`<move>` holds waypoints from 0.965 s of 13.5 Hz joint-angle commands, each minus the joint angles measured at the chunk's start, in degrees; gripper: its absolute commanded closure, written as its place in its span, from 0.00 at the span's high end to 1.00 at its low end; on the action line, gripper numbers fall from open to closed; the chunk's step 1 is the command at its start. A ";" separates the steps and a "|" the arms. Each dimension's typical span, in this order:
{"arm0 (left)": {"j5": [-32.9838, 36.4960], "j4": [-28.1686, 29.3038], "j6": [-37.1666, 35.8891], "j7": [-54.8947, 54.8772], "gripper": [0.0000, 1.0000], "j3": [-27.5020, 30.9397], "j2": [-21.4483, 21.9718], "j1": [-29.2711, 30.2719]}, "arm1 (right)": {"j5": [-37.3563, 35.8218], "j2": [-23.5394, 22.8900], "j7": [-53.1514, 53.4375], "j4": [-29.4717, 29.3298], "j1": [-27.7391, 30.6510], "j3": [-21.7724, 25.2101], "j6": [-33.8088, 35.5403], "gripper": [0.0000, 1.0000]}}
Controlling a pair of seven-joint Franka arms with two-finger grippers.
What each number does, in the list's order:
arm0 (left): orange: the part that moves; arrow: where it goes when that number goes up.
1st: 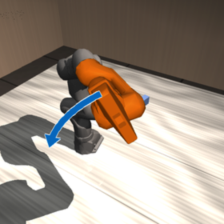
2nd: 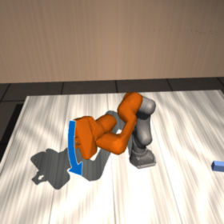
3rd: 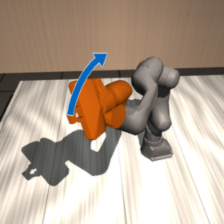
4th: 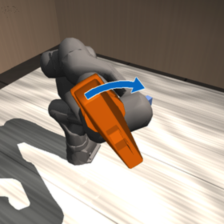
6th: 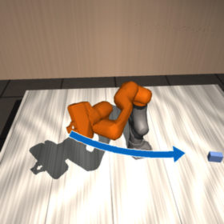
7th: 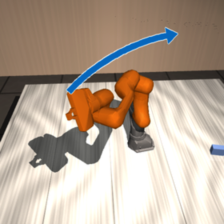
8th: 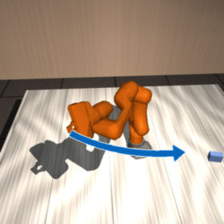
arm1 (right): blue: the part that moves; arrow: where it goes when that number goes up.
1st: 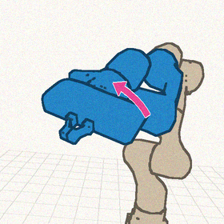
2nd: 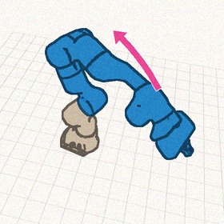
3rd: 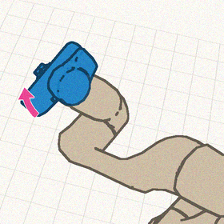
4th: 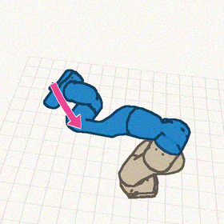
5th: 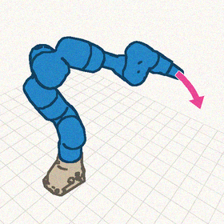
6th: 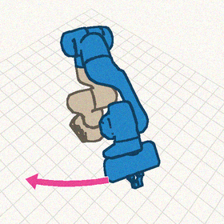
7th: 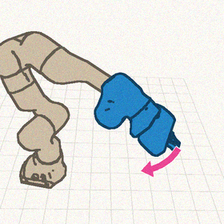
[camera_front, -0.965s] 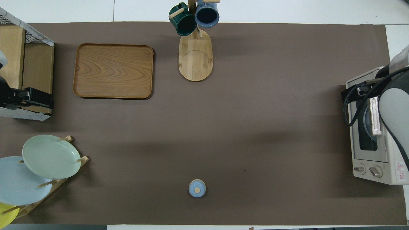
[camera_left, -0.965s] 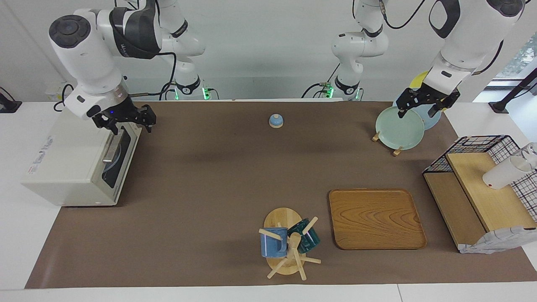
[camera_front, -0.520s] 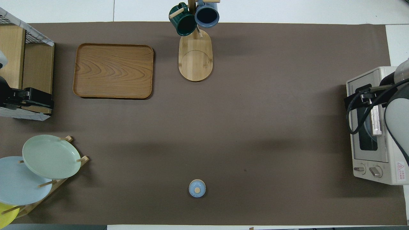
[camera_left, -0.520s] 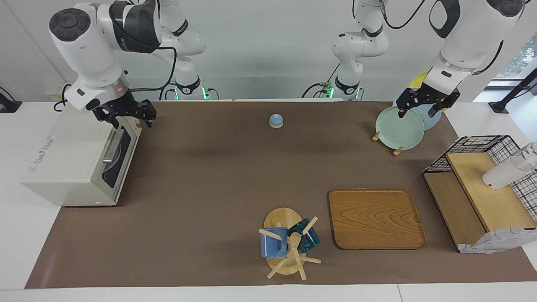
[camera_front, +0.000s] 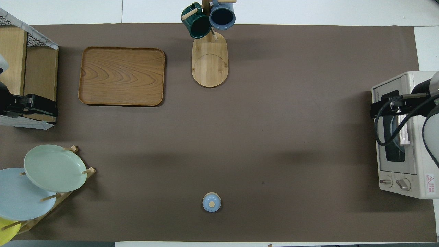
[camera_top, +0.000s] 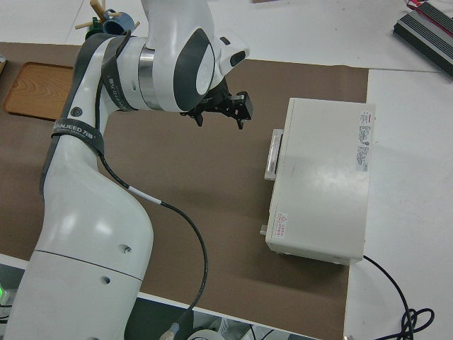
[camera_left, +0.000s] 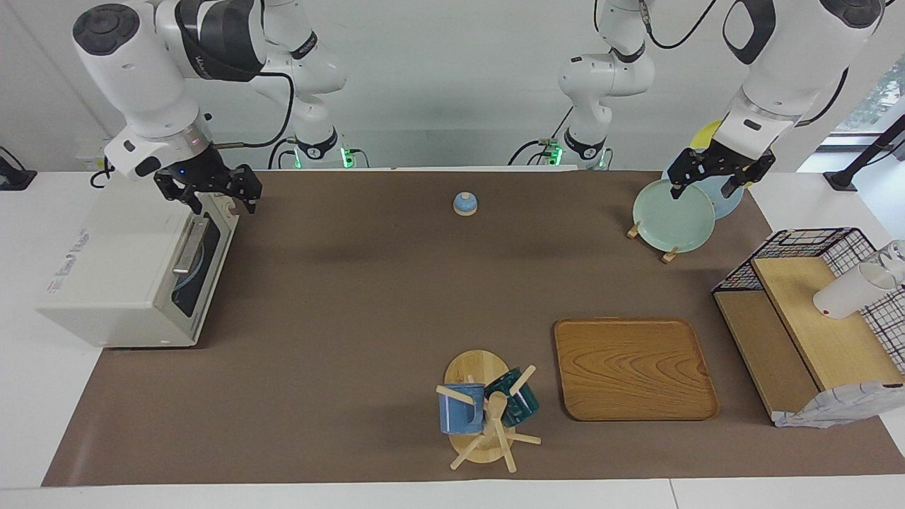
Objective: Put eggplant into oven
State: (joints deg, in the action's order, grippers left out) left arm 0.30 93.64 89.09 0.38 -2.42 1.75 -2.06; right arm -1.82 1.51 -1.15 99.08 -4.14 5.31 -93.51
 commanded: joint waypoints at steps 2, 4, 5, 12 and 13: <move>-0.83 -0.13 0.03 -0.29 1.00 -0.04 0.36 0.39 | 1.20 0.78 0.62 0.59 1.15 -0.12 -0.89 1.00; -0.83 -0.13 0.03 -0.29 1.00 -0.04 0.36 0.39 | 1.20 0.60 0.53 0.32 1.86 -0.21 -0.63 1.00; -0.83 -0.13 0.03 -0.29 1.00 -0.04 0.36 0.39 | 1.20 0.60 0.27 0.32 2.12 -0.30 -0.62 1.00; -0.83 -0.13 0.03 -0.29 1.00 -0.04 0.36 0.39 | 1.12 0.34 -2.46 -1.43 2.65 -1.18 0.69 1.00; -0.83 -0.13 0.03 -0.29 1.00 -0.04 0.36 0.39 | 1.03 -0.36 -2.46 -2.22 2.65 -1.09 1.39 1.00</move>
State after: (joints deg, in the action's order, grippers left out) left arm 0.30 93.65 89.09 0.38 -2.42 1.75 -2.06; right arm -1.81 1.54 -2.46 98.35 -1.26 3.55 -93.40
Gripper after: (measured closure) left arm 0.000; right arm 0.000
